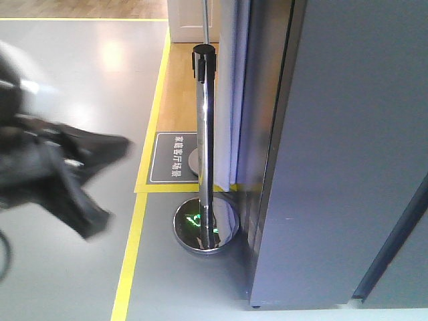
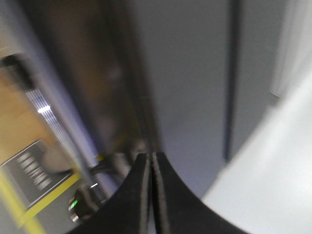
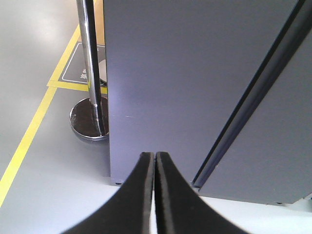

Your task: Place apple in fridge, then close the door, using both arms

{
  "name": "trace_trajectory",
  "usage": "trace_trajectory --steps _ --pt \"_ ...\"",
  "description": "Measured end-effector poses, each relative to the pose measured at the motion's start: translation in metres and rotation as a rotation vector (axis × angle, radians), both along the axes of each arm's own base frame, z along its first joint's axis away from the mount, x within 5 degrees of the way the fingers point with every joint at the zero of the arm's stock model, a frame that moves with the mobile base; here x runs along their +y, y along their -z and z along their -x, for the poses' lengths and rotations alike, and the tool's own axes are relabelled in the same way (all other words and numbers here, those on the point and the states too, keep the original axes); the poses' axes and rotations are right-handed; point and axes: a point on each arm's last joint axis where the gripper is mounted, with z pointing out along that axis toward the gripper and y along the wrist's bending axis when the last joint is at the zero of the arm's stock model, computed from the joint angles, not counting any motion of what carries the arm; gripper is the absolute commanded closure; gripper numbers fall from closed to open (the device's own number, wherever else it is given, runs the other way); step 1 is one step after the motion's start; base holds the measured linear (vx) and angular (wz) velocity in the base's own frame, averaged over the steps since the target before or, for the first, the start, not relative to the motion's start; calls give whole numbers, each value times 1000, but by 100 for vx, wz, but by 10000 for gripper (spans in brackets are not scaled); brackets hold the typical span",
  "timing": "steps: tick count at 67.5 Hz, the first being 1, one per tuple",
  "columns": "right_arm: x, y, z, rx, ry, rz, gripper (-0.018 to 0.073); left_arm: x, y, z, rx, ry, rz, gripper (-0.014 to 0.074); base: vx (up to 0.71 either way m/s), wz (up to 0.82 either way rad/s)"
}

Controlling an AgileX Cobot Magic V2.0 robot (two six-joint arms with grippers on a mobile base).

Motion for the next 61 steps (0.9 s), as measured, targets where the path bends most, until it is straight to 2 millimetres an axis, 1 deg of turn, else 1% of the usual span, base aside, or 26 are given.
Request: trace_trajectory --steps 3,6,9,15,17,23,24,25,26,29,32,35,38,49,55,61 --pt "0 0 0 2 0 0 561 13 1 2 -5 -70 14 602 0 0" --pt "0 0 0 2 0 0 561 27 8 6 -10 -140 23 602 0 0" --pt "0 0 0 2 0 0 561 39 18 10 -12 -200 28 602 0 0" --pt "0 0 0 2 0 0 561 64 35 29 -56 -309 72 602 0 0" --pt "0 0 0 2 0 0 561 72 45 37 -68 -344 84 602 0 0" --pt "0 0 0 2 0 0 561 90 61 60 -133 -424 123 602 0 0" --pt "0 0 0 2 0 0 561 92 67 63 -134 -436 123 602 0 0" --pt "0 0 0 2 0 0 561 95 69 68 -153 -453 132 602 0 0" --pt "0 0 0 2 0 0 561 97 76 71 -154 -466 133 602 0 0" --pt "0 0 0 2 0 0 561 103 85 81 -182 -500 144 602 0 0" --pt "0 0 0 2 0 0 561 107 96 88 -194 -537 147 602 0 0" --pt "0 0 0 3 0 0 561 111 111 95 -196 -575 155 602 0 0" --pt "0 0 0 3 0 0 561 113 121 101 -211 -603 170 602 0 0" --pt "0 0 0 5 0 0 561 119 160 112 -232 -693 233 602 0 0" --pt "0 0 0 5 0 0 561 120 171 113 -263 -709 269 602 0 0" --pt "0 1 0 7 -1 -1 561 120 167 113 -331 -705 296 602 0 0"
